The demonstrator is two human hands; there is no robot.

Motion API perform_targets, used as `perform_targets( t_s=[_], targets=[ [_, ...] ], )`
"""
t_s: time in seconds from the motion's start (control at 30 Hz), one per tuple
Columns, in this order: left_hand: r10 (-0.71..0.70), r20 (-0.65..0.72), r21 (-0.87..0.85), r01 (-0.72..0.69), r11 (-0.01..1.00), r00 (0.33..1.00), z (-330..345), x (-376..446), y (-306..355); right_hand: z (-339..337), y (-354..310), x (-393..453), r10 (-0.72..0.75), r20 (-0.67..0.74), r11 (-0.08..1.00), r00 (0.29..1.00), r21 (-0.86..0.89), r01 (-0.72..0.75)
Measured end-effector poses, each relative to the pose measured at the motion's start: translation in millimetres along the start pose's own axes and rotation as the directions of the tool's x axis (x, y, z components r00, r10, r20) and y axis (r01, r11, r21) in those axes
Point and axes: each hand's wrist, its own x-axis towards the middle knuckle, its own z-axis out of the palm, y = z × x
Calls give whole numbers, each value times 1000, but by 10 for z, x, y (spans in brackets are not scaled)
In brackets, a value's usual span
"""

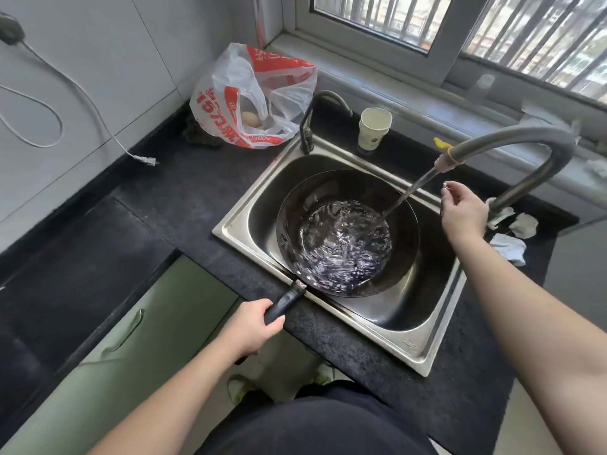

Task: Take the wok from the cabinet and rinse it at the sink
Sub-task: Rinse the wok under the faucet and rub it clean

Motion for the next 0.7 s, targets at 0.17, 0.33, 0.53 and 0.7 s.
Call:
perform_targets(
  t_s=[0.17, 0.33, 0.53, 0.7],
  targets=[
    [5, 18, 7, -5, 1000, 1000, -91, 26, 22, -5, -5, 4, 3, 0, 1000, 1000, -5, -3],
    [1, -57, 235, 12, 972, 998, 12, -21, 29, -8, -10, -9, 9, -1, 1000, 1000, 3, -9],
    [7, -91, 237, 15, 971, 996, 74, -34, 4, -14, -13, -10, 1, 0, 1000, 1000, -7, -1],
    [-4, -65, 174, 15, 985, 998, 22, -5, 13, -12, -10, -9, 6, 6, 1000, 1000, -7, -6]
  ],
)
